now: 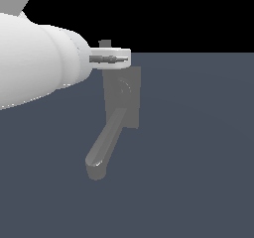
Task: Turn on the faucet by rotating a designated handle.
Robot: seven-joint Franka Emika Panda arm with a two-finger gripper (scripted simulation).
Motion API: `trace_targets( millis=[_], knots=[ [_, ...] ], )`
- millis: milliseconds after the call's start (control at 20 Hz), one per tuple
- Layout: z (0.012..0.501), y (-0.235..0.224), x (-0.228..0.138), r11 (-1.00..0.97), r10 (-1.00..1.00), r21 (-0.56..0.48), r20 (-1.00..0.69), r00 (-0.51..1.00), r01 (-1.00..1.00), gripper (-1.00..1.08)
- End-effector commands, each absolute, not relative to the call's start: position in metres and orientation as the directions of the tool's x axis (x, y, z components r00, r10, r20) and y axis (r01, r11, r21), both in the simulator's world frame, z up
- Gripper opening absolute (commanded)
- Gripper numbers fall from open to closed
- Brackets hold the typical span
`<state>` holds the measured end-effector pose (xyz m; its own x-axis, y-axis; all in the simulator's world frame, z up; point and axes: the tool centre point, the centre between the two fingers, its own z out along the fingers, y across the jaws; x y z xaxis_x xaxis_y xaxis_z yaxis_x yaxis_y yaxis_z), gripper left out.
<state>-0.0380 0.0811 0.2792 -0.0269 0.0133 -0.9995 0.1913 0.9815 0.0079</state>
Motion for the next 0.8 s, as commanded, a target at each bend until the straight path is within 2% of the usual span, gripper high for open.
trace_targets(
  millis=[0, 600, 650, 750],
  knots=[
    [0.289, 0.065, -0.038, 0.979, 0.014, 0.011, -1.000, -0.012, 0.205, -1.00],
    [0.304, 0.027, -0.044, 0.979, 0.014, 0.014, -1.000, 0.002, 0.204, -1.00],
    [0.284, 0.040, -0.050, 0.982, 0.014, 0.006, -0.999, -0.041, 0.190, -1.00],
    [0.284, 0.032, -0.051, 0.981, 0.014, 0.007, -0.999, -0.036, 0.192, -1.00]
  ],
)
